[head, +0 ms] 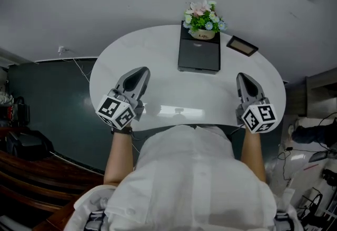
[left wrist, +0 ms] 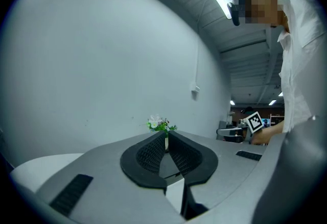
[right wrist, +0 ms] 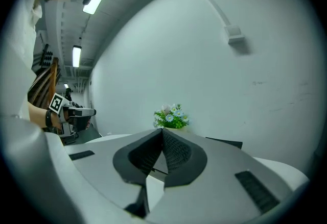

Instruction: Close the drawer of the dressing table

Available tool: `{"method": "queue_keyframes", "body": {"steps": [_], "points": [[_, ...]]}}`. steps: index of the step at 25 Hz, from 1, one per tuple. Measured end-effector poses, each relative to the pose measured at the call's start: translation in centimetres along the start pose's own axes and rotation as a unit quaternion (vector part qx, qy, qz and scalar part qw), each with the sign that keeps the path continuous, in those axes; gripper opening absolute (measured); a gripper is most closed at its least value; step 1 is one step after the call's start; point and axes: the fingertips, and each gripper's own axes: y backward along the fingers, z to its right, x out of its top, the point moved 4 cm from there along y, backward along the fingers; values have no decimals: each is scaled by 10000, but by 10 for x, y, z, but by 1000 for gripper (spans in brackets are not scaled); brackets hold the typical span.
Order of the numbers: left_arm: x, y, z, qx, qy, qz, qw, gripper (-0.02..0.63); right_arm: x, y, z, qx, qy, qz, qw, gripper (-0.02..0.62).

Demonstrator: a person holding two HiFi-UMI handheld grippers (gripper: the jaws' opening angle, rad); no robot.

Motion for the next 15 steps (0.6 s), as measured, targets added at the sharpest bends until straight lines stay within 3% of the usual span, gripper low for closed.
{"method": "queue_keyframes", "body": {"steps": [6, 15], "points": [[14, 14, 1, 142, -111, 148, 9997, 21, 11, 26, 0, -211, 182, 145, 9995, 9], [20, 23, 4, 198, -160, 229, 9994, 21, 25, 31, -7, -140, 399, 279, 9987, 9]]}}
